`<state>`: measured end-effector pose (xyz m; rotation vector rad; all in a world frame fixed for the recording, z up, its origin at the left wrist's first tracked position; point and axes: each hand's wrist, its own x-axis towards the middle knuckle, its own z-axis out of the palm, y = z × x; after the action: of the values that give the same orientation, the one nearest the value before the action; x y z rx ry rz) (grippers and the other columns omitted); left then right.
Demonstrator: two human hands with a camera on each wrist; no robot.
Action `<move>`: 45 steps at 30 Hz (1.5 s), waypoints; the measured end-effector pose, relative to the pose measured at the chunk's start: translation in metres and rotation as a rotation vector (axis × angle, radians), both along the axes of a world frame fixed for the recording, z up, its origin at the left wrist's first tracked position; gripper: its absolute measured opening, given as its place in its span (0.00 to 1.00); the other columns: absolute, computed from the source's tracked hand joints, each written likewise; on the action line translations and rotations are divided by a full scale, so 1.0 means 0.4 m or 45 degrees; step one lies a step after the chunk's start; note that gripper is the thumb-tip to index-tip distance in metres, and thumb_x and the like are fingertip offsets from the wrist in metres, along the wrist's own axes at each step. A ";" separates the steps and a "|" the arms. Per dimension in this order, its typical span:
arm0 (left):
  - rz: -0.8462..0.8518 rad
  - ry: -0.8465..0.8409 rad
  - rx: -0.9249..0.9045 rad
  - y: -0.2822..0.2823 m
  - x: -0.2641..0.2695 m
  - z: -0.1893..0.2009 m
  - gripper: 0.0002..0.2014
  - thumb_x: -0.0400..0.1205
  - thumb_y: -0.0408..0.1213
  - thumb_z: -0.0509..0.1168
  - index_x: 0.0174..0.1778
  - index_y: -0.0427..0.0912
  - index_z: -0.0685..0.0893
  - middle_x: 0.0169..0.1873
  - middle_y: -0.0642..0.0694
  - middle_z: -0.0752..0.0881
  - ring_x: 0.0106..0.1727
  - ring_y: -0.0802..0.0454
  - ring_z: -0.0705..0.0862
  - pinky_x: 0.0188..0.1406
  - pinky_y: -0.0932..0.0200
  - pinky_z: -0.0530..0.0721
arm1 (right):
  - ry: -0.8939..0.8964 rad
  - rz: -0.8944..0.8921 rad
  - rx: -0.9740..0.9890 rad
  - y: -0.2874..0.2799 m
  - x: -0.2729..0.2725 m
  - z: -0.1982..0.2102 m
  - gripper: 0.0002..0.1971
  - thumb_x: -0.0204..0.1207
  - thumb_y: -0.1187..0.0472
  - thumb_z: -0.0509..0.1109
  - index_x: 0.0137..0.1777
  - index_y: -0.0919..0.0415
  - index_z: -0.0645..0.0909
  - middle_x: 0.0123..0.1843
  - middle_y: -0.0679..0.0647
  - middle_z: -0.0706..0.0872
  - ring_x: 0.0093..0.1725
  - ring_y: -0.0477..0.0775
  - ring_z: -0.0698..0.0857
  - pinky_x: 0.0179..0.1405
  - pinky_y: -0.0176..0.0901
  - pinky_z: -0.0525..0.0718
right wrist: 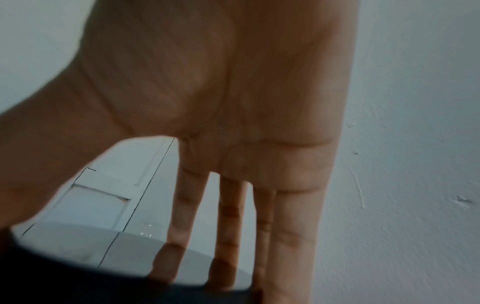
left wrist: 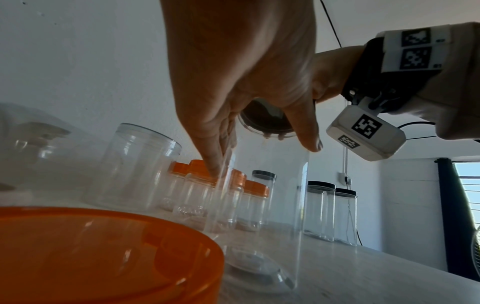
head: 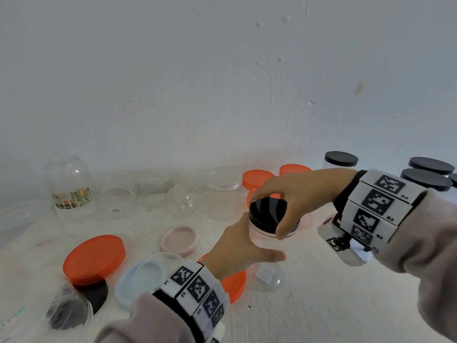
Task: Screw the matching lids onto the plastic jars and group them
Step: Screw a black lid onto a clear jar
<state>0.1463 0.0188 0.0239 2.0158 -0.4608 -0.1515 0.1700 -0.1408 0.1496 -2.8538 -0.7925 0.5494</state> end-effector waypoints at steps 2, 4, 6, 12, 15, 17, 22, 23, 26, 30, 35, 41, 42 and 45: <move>-0.003 0.011 -0.008 0.001 0.001 -0.001 0.43 0.65 0.48 0.82 0.74 0.58 0.68 0.63 0.63 0.80 0.60 0.69 0.76 0.49 0.75 0.73 | 0.021 0.022 -0.024 -0.002 0.002 0.007 0.38 0.63 0.45 0.81 0.73 0.33 0.69 0.64 0.27 0.72 0.60 0.35 0.73 0.56 0.34 0.74; -0.013 0.024 -0.019 0.002 0.001 -0.002 0.42 0.65 0.48 0.82 0.73 0.58 0.68 0.63 0.63 0.80 0.60 0.71 0.76 0.48 0.76 0.72 | 0.042 0.044 -0.042 -0.002 0.002 0.011 0.39 0.64 0.48 0.82 0.73 0.31 0.68 0.66 0.28 0.71 0.62 0.36 0.72 0.59 0.35 0.73; -0.022 0.035 -0.035 0.003 0.002 -0.003 0.42 0.64 0.48 0.82 0.73 0.58 0.68 0.62 0.64 0.80 0.59 0.73 0.76 0.48 0.76 0.72 | 0.064 0.065 -0.051 -0.001 -0.001 0.016 0.38 0.64 0.51 0.82 0.72 0.29 0.69 0.66 0.29 0.71 0.65 0.38 0.72 0.62 0.37 0.75; -0.078 0.079 -0.085 0.007 0.003 0.000 0.40 0.65 0.45 0.82 0.70 0.64 0.70 0.59 0.70 0.80 0.56 0.83 0.74 0.44 0.82 0.72 | 0.147 0.127 -0.073 0.003 -0.007 0.027 0.40 0.64 0.59 0.82 0.70 0.26 0.70 0.69 0.32 0.70 0.71 0.42 0.71 0.72 0.51 0.74; -0.108 0.108 -0.094 0.008 0.005 0.002 0.37 0.66 0.43 0.82 0.65 0.69 0.70 0.59 0.70 0.80 0.58 0.80 0.75 0.46 0.80 0.72 | 0.165 0.168 -0.077 0.003 -0.008 0.030 0.41 0.63 0.64 0.81 0.69 0.26 0.71 0.70 0.31 0.70 0.72 0.42 0.70 0.73 0.52 0.73; -0.139 0.118 -0.101 0.009 0.005 0.007 0.35 0.67 0.40 0.81 0.63 0.69 0.70 0.60 0.69 0.80 0.61 0.78 0.75 0.48 0.80 0.73 | 0.180 0.196 -0.077 0.005 -0.010 0.032 0.41 0.63 0.67 0.80 0.69 0.28 0.71 0.71 0.32 0.70 0.73 0.42 0.69 0.73 0.54 0.73; -0.260 0.132 -0.132 0.013 0.006 0.017 0.35 0.70 0.32 0.78 0.62 0.68 0.69 0.59 0.71 0.78 0.57 0.86 0.72 0.47 0.87 0.70 | 0.198 0.241 -0.096 0.015 -0.015 0.038 0.42 0.61 0.73 0.78 0.67 0.30 0.72 0.70 0.36 0.70 0.73 0.46 0.69 0.70 0.58 0.75; -0.256 0.134 -0.132 0.013 0.005 0.017 0.35 0.70 0.33 0.79 0.61 0.69 0.69 0.60 0.70 0.78 0.58 0.86 0.73 0.47 0.87 0.70 | 0.189 0.236 -0.100 0.015 -0.016 0.038 0.42 0.62 0.72 0.78 0.68 0.31 0.72 0.70 0.36 0.70 0.73 0.46 0.70 0.70 0.57 0.75; -0.236 0.131 -0.130 0.013 0.004 0.014 0.33 0.70 0.35 0.79 0.59 0.72 0.70 0.57 0.72 0.79 0.56 0.86 0.73 0.45 0.87 0.71 | 0.164 0.214 -0.096 0.011 -0.016 0.034 0.42 0.63 0.68 0.81 0.70 0.32 0.71 0.70 0.36 0.70 0.71 0.45 0.70 0.70 0.54 0.76; -0.201 0.129 -0.126 0.010 0.006 0.011 0.36 0.69 0.39 0.80 0.64 0.72 0.68 0.62 0.69 0.79 0.63 0.78 0.73 0.51 0.80 0.73 | 0.104 0.162 -0.083 0.003 -0.013 0.027 0.40 0.63 0.57 0.83 0.71 0.31 0.69 0.68 0.34 0.70 0.71 0.43 0.70 0.71 0.51 0.75; -0.175 0.134 -0.105 0.008 0.009 0.007 0.40 0.68 0.42 0.81 0.72 0.66 0.67 0.67 0.67 0.77 0.69 0.71 0.72 0.65 0.68 0.72 | 0.018 0.155 -0.082 -0.001 -0.007 0.019 0.39 0.63 0.49 0.82 0.72 0.29 0.68 0.69 0.32 0.70 0.71 0.41 0.68 0.71 0.49 0.74; -0.160 0.136 -0.087 0.006 0.008 0.011 0.39 0.68 0.43 0.81 0.68 0.70 0.66 0.62 0.72 0.77 0.62 0.80 0.72 0.51 0.79 0.72 | 0.009 0.195 -0.096 0.000 -0.011 0.020 0.39 0.65 0.53 0.82 0.73 0.30 0.68 0.70 0.34 0.70 0.70 0.40 0.69 0.70 0.48 0.75; -0.164 0.138 -0.085 0.006 0.007 0.012 0.38 0.68 0.42 0.81 0.67 0.70 0.66 0.62 0.72 0.77 0.61 0.82 0.72 0.49 0.81 0.71 | 0.016 0.207 -0.097 0.000 -0.013 0.022 0.39 0.65 0.55 0.82 0.73 0.30 0.69 0.70 0.35 0.70 0.71 0.41 0.69 0.71 0.48 0.75; -0.177 0.153 -0.087 0.005 0.007 0.015 0.39 0.68 0.42 0.81 0.69 0.67 0.66 0.64 0.69 0.77 0.62 0.80 0.72 0.51 0.79 0.70 | 0.040 0.235 -0.089 0.001 -0.017 0.027 0.40 0.64 0.59 0.82 0.73 0.31 0.71 0.71 0.36 0.70 0.73 0.43 0.69 0.72 0.50 0.74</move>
<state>0.1489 0.0210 0.0298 1.8961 -0.5228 -0.3359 0.1633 -0.1405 0.1604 -2.8436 -1.0584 0.6547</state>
